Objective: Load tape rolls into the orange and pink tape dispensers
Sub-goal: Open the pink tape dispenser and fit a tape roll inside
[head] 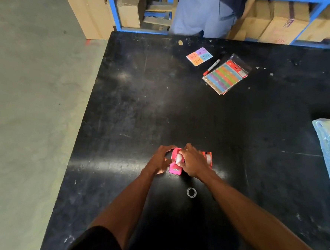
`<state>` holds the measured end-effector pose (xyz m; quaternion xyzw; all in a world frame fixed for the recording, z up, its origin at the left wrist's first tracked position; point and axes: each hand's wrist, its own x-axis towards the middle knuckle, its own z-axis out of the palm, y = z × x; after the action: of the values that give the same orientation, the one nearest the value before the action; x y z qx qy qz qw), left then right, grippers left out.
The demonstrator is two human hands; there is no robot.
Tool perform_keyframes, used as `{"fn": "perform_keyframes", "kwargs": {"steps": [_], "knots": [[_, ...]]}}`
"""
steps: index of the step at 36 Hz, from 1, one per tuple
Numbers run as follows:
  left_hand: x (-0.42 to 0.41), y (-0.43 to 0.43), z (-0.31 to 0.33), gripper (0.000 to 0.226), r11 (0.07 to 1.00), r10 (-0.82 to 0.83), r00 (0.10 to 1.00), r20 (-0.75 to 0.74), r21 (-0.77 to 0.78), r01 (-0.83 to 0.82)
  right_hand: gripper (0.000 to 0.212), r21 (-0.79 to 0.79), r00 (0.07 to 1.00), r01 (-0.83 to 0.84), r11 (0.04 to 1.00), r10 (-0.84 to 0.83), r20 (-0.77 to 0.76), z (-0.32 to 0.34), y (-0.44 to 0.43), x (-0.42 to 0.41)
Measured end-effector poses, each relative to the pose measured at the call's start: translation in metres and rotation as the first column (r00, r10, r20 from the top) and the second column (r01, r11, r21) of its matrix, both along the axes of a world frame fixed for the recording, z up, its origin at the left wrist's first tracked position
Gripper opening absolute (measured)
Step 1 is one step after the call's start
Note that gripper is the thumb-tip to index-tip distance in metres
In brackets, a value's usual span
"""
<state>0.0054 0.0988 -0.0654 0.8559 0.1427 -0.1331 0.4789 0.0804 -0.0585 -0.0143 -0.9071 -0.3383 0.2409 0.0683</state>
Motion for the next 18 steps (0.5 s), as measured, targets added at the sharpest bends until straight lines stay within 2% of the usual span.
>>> {"fn": "perform_keyframes", "kwargs": {"steps": [7,18], "knots": [[-0.003,0.000,-0.005,0.056,0.999,0.017,1.000,0.016,-0.027,-0.017,0.015,-0.022,1.000,-0.015,1.000,0.015,-0.019,0.000,0.007,0.001],[-0.008,-0.005,-0.006,0.055,0.994,0.100,0.994,0.045,-0.049,-0.098,0.018,-0.069,0.997,-0.082,0.994,0.082,-0.004,0.000,0.020,0.009]]}}
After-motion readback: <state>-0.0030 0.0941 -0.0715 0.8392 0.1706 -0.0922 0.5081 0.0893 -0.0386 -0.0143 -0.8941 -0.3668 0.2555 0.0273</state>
